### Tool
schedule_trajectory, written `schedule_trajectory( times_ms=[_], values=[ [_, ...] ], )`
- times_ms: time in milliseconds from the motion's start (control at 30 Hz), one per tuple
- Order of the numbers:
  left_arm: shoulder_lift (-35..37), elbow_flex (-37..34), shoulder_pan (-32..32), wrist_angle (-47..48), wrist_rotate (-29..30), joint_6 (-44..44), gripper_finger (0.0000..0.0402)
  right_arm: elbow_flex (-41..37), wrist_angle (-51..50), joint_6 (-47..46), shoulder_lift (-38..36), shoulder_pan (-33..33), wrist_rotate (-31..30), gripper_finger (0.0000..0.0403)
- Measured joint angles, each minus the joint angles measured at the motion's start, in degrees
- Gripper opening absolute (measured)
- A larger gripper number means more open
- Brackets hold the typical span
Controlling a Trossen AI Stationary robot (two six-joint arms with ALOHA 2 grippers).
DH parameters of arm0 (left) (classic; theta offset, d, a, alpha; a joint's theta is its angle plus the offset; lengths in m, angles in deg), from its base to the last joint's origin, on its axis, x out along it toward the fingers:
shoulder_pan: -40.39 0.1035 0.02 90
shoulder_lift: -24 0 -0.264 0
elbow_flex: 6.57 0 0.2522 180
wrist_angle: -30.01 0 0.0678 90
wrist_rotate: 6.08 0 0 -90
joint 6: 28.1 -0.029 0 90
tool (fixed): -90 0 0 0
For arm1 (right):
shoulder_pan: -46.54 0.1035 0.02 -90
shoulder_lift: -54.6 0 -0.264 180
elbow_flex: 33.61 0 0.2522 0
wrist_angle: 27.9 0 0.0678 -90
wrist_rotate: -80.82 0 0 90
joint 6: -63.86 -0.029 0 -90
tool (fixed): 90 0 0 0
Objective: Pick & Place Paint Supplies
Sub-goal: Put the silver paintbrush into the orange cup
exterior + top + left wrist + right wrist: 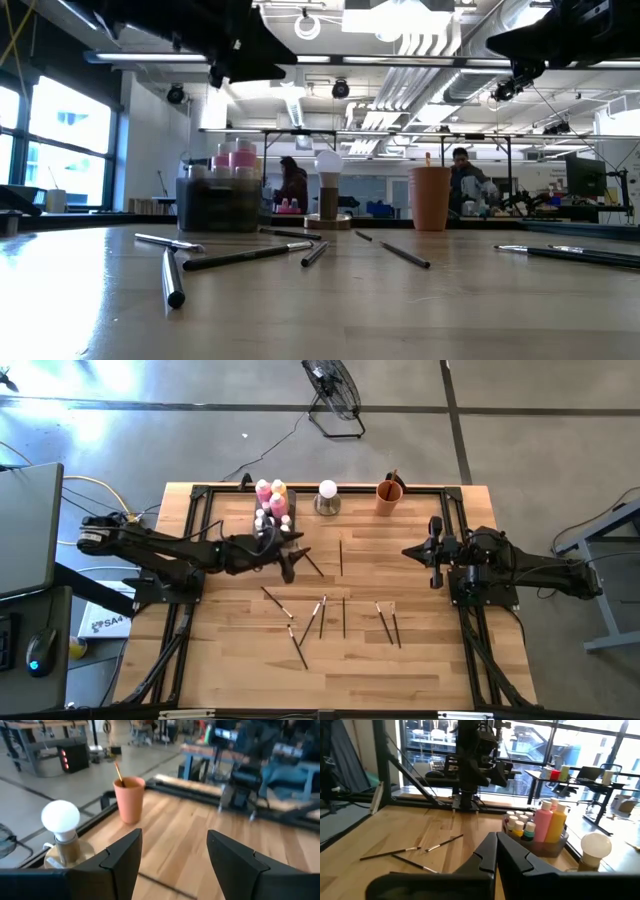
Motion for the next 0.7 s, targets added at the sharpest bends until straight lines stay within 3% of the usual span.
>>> schedule_trajectory(
  times_ms=[267,533,700],
  values=[
    [0.0,4.76,-3.19,14.51,2.28,-0.22,0.0221,0.0,-0.02,-0.47,0.31,0.0,0.41,0.0002],
    [0.0,4.88,-3.1,17.34,-10.83,-2.8,0.0221,0.0,-0.02,-0.48,0.29,0.0,0.42,0.0002],
    [0.0,4.88,-3.1,21.43,-23.98,-2.98,0.0221,0.0,-0.82,-0.48,0.29,0.0,0.43,0.0002]
  ],
)
